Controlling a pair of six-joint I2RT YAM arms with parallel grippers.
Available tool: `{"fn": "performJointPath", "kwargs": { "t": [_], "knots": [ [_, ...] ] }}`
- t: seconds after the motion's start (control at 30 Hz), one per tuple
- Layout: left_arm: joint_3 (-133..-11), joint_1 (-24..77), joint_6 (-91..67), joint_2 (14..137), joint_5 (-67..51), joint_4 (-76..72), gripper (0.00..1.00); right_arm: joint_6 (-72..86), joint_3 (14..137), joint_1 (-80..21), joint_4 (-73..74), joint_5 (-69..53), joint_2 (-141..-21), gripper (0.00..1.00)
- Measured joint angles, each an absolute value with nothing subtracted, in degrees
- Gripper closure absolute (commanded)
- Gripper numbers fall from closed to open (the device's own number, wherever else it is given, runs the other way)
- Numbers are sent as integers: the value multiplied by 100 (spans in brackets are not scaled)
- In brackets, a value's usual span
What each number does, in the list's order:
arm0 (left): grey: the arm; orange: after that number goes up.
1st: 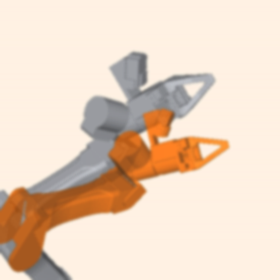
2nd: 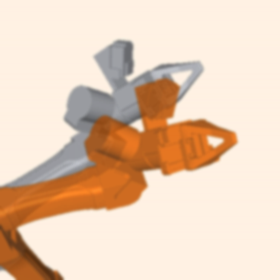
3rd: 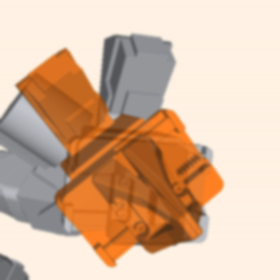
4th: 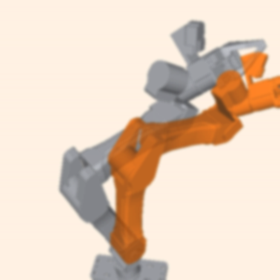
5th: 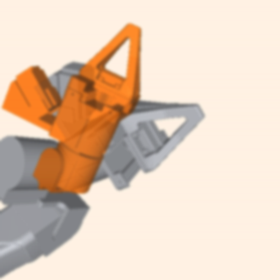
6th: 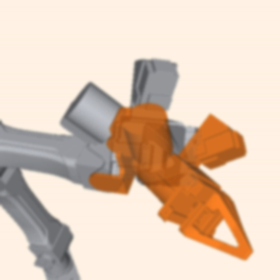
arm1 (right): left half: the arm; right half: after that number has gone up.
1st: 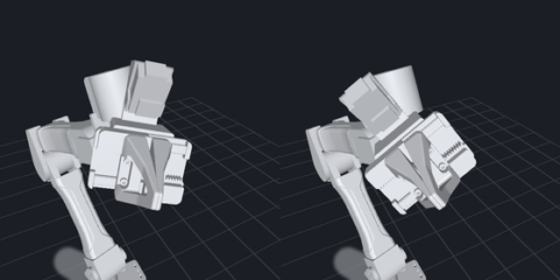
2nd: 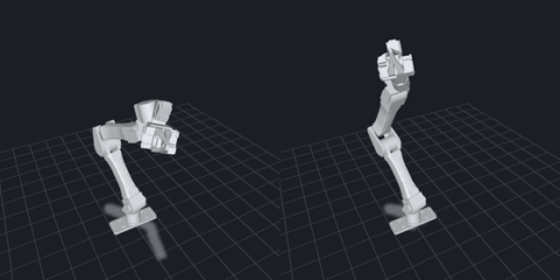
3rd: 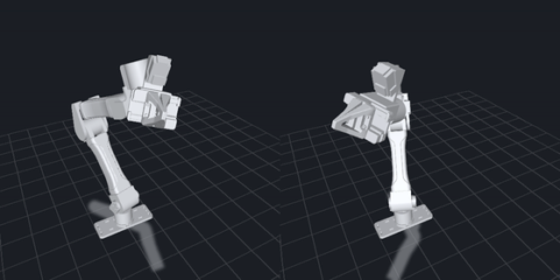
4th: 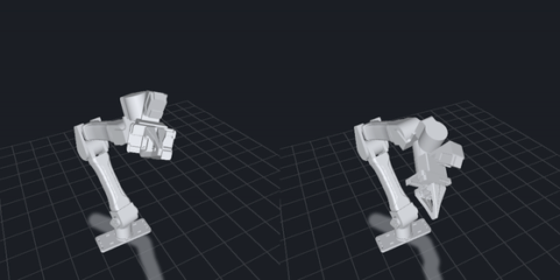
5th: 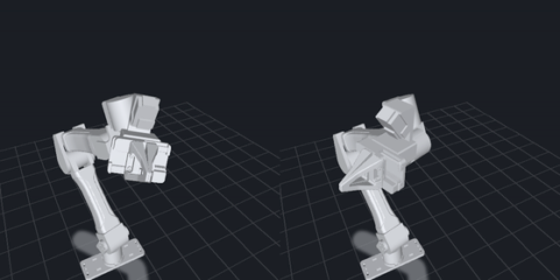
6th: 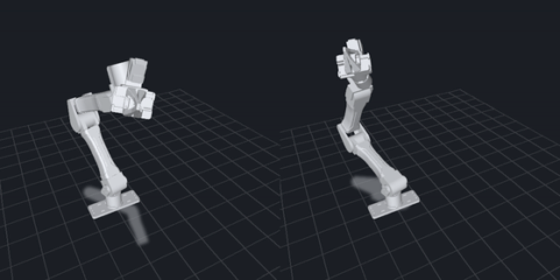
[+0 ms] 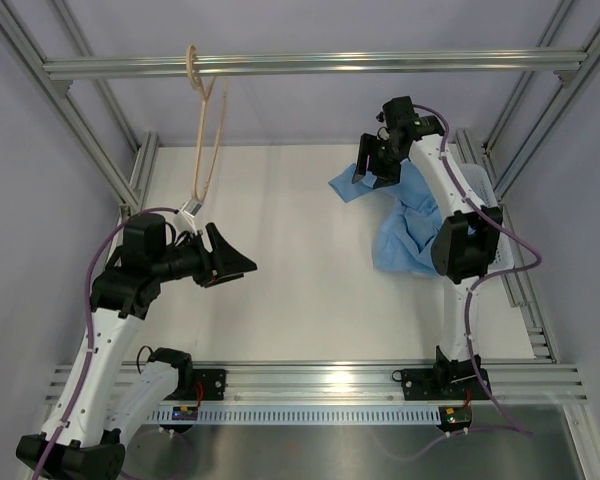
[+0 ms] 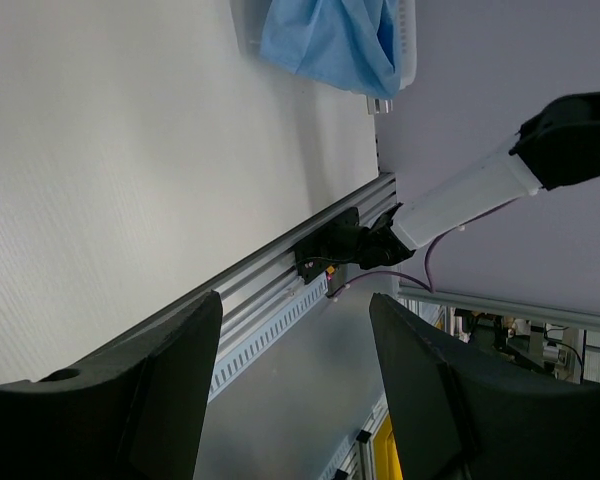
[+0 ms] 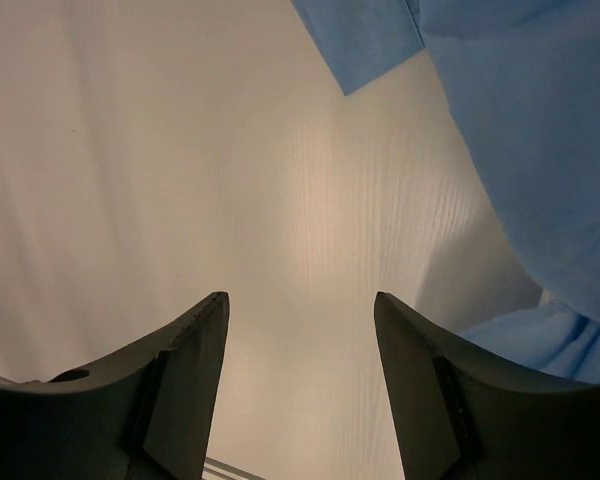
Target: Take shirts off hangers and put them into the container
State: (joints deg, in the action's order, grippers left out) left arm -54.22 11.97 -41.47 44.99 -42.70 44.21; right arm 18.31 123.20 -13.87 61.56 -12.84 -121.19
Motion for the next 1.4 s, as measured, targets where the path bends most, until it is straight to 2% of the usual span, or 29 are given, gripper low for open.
{"fn": "performJointPath", "kwargs": {
  "t": [0.23,0.3,0.47,0.53,0.8,0.9,1.4],
  "knots": [
    [-5422,1197,-4147,4414,-4239,4543,34,1540,13852,-1457,6403,-1253,-13614,29],
    [-5417,1197,-4145,4383,-4219,4615,34,1452,14084,-1466,6427,-1135,-13797,25],
    [-5269,1197,-4143,4320,-4206,4751,35,1140,14173,-1470,6383,-836,-13872,18],
    [-5190,1197,-4141,4318,-4206,4792,35,974,14173,-1476,6259,-676,-13872,11],
    [-5013,1197,-4139,4346,-4209,4862,35,134,14306,-1592,5795,-139,-13981,8],
    [-5011,1197,-4139,4346,-4213,4952,35,-115,14468,-1625,5625,148,-14204,0],
    [-4827,1197,-4086,3975,-4244,5461,36,-1140,14440,-1656,5035,1516,-14829,1]
  ]
}}
